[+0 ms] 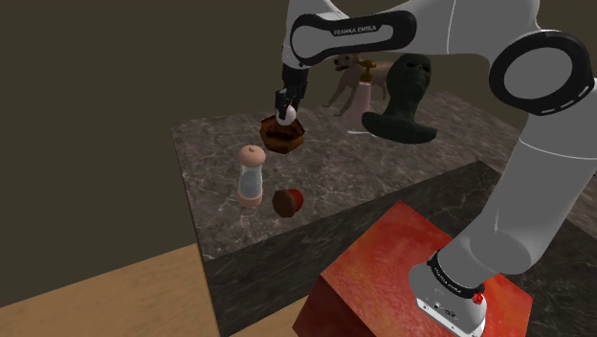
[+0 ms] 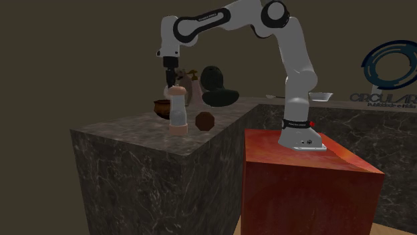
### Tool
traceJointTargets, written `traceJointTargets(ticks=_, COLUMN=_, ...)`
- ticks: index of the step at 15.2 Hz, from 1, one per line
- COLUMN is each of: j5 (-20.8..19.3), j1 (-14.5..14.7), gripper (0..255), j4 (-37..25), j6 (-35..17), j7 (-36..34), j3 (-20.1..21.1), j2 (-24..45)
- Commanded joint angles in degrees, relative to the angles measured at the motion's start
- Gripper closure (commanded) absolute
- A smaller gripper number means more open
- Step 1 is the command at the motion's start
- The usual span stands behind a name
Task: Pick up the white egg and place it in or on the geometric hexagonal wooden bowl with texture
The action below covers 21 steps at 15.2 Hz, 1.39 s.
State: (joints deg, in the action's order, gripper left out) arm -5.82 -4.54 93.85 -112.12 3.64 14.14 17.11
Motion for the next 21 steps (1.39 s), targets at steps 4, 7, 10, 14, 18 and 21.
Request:
traceJointTargets(ticks=4, j5=-0.15, j1=-0.07, gripper=255, j4=2.31, j6=-2.58, j7=-0.14, j3=-0.08, j2=0.23)
traceJointTargets(ticks=7, j5=-0.15, j1=-0.07, gripper=255, j4=2.31, j6=-2.58, j7=-0.14, j3=-0.08, j2=0.24)
traceJointTargets(ticks=10, j5=-0.15, j1=-0.07, gripper=255, j4=2.31, j6=-2.58, j7=-0.14, j3=-0.08, j2=0.24)
traceJointTargets(ticks=14, j5=-0.15, j1=-0.07, gripper=0, j4=2.3, j6=-2.57, j7=-0.14, j3=-0.08, j2=0.24)
traceJointTargets(ticks=18, j5=0.2, j1=-0.06, gripper=0, j4=-0.22, j6=0.89, j7=0.1, j3=0.06, j2=-0.74)
traceJointTargets(ticks=21, j5=0.43, j1=-0.01, gripper=0, j4=-2.81, j6=4.08, j7=0.27, j3=0.17, j2=-1.36)
